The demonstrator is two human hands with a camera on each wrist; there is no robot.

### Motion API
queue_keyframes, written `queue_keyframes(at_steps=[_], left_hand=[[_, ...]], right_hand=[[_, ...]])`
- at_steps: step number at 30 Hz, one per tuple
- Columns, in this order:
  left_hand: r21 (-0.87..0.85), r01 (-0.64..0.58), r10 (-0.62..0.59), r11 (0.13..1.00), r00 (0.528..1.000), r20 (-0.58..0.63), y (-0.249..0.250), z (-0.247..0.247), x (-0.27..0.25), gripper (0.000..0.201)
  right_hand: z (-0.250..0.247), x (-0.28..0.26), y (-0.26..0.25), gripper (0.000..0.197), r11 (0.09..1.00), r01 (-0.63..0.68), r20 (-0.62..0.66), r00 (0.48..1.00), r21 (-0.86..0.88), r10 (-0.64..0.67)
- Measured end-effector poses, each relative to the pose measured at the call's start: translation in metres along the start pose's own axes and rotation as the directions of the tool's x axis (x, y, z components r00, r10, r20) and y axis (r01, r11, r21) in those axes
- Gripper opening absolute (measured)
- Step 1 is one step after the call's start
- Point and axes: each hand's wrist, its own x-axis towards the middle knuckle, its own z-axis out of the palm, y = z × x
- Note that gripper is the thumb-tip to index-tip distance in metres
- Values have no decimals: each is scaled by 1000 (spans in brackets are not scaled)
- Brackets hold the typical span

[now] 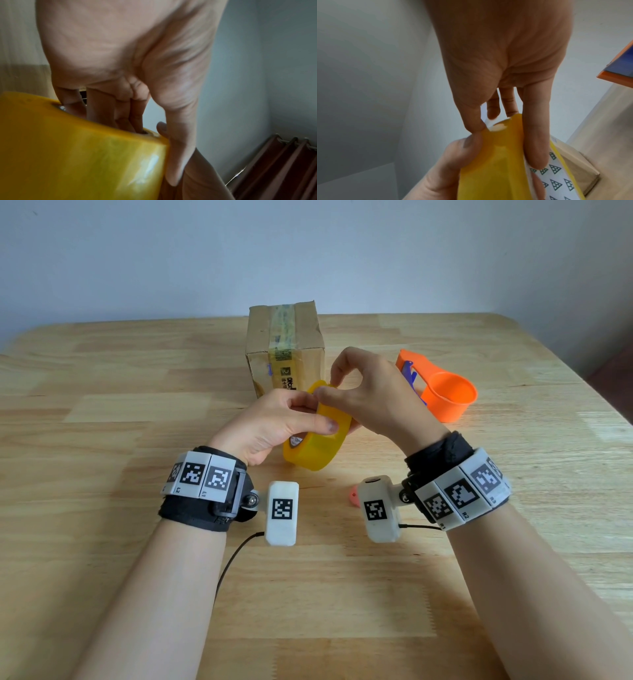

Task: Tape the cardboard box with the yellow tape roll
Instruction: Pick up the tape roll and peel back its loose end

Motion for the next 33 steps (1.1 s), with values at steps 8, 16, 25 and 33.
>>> queue_keyframes(at_steps=[8,16,25,33], left_hand=[[-20,6,-6,1000,1000,-2,0,1,0,27],[-49,-7,6,999,1000,-6,-1,1,1,39],[-51,10,-11,999,1000,-2,-2,0,1,31],[-69,2,-2,998,1000,-2,-2,1,1,27]], right_hand=[[-1,-1,-1,15,999,38,11,999,20,-39],[2,1,1,25,998,49,2,999,-26,-49],[0,-1,0,19,999,35,10,999,-7,-35],[4,1,2,20,998,54,-19,998,-36,-55]])
